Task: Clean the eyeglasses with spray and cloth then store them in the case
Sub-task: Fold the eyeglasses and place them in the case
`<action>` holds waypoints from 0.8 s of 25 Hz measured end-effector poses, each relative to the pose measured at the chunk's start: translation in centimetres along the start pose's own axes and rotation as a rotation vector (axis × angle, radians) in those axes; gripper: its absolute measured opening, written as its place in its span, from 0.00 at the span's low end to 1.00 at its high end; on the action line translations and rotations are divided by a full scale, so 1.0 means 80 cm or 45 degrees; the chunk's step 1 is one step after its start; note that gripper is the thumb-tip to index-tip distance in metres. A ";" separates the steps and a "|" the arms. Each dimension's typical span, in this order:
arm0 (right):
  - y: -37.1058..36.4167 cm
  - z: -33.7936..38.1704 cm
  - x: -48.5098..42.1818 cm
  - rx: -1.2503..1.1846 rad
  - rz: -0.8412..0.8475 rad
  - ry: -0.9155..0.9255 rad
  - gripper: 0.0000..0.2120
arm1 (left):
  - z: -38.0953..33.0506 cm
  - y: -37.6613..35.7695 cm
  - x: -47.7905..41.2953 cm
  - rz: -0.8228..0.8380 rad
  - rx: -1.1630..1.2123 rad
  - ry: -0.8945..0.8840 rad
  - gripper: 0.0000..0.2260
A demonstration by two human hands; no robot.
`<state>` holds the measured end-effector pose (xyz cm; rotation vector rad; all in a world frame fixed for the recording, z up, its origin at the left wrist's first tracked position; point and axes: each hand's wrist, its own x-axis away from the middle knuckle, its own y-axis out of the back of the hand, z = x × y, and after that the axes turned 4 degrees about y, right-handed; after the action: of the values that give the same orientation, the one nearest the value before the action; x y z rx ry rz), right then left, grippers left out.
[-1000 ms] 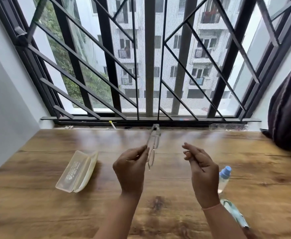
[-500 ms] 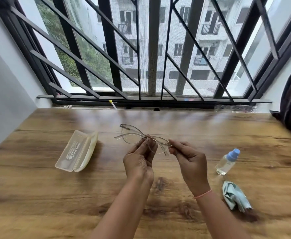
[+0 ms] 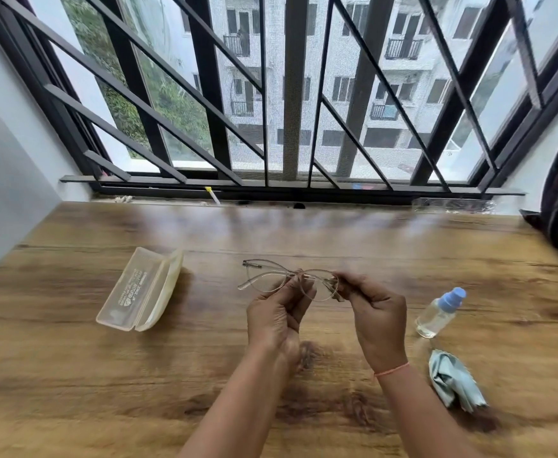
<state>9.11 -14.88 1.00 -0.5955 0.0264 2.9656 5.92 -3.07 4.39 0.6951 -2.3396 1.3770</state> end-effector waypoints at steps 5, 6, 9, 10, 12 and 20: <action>0.003 -0.008 -0.004 -0.042 -0.061 -0.030 0.26 | -0.008 0.012 -0.006 0.008 -0.102 -0.017 0.07; 0.003 -0.010 -0.005 -0.048 -0.066 -0.037 0.26 | -0.010 0.017 -0.008 -0.012 -0.103 -0.034 0.08; 0.007 -0.014 -0.006 -0.069 -0.083 -0.049 0.25 | -0.022 0.032 -0.015 -0.088 -0.110 -0.097 0.09; 0.008 -0.016 -0.006 -0.073 -0.088 -0.053 0.26 | -0.027 0.038 -0.018 -0.113 -0.097 -0.124 0.09; 0.009 -0.019 -0.005 -0.080 -0.097 -0.060 0.29 | -0.037 0.045 -0.020 -0.128 -0.077 -0.180 0.09; 0.011 -0.030 -0.001 -0.078 -0.099 -0.059 0.28 | -0.039 0.048 -0.012 -0.053 -0.156 -0.218 0.07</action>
<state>10.00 -15.85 -1.16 -0.5220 -0.0895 2.9125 4.63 1.47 2.62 0.8494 -2.5010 1.1871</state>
